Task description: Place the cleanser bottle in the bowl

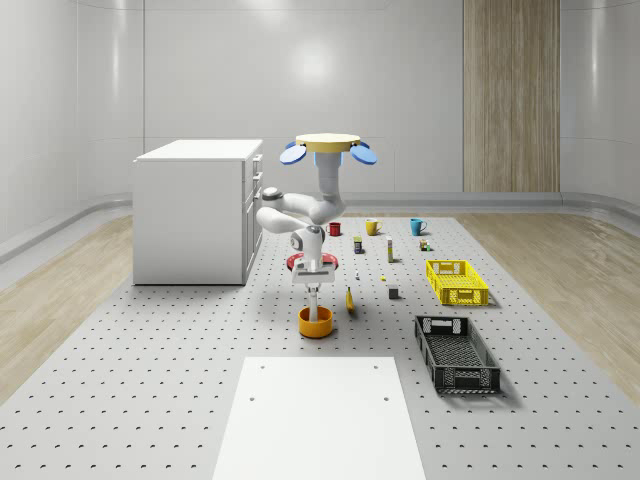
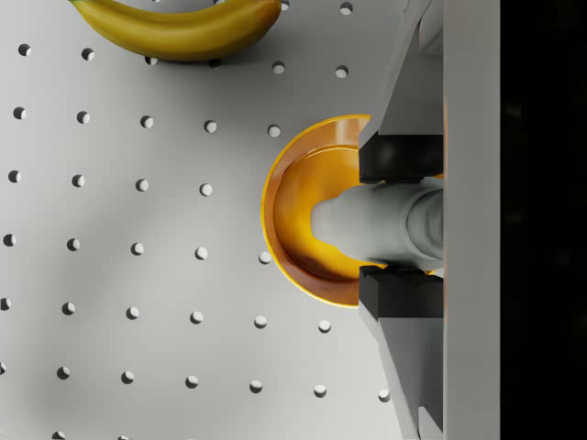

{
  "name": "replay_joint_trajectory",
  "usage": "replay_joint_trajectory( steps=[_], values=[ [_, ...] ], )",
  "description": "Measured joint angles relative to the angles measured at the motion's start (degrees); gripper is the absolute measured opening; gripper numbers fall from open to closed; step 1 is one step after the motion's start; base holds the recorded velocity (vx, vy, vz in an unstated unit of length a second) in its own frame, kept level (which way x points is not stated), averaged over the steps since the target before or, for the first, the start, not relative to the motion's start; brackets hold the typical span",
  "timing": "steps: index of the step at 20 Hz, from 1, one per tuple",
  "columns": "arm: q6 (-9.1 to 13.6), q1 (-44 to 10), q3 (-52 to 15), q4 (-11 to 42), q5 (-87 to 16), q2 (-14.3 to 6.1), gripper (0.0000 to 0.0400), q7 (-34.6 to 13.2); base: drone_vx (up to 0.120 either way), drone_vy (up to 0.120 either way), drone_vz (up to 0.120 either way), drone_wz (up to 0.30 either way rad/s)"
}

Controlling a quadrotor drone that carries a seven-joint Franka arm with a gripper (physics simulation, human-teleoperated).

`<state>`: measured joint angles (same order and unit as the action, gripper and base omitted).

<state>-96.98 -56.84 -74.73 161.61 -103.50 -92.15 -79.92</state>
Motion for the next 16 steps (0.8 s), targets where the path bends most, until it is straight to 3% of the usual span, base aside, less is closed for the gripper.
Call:
replay_joint_trajectory(
  steps=[4, 7, 9, 12, 16],
  values=[
    [-0.8, -0.6, 3.0, -0.8, -2.9, 0.3, 0.0129, -0.1, 0.000, 0.000, 0.000, 0.000],
    [-1.1, -0.9, 4.3, -1.2, -4.2, 0.6, 0.0262, -1.5, 0.000, 0.000, 0.000, 0.000],
    [-0.9, -0.9, 4.2, -1.2, -4.2, 0.7, 0.0316, -2.3, 0.000, 0.000, 0.000, 0.000],
    [-0.2, -0.5, 2.9, -0.7, -3.1, 0.8, 0.0360, -3.1, 0.000, 0.000, 0.000, 0.000],
    [0.3, -0.2, 1.9, -0.4, -2.2, 0.9, 0.0383, -3.5, 0.000, 0.000, 0.000, 0.000]
  ],
)
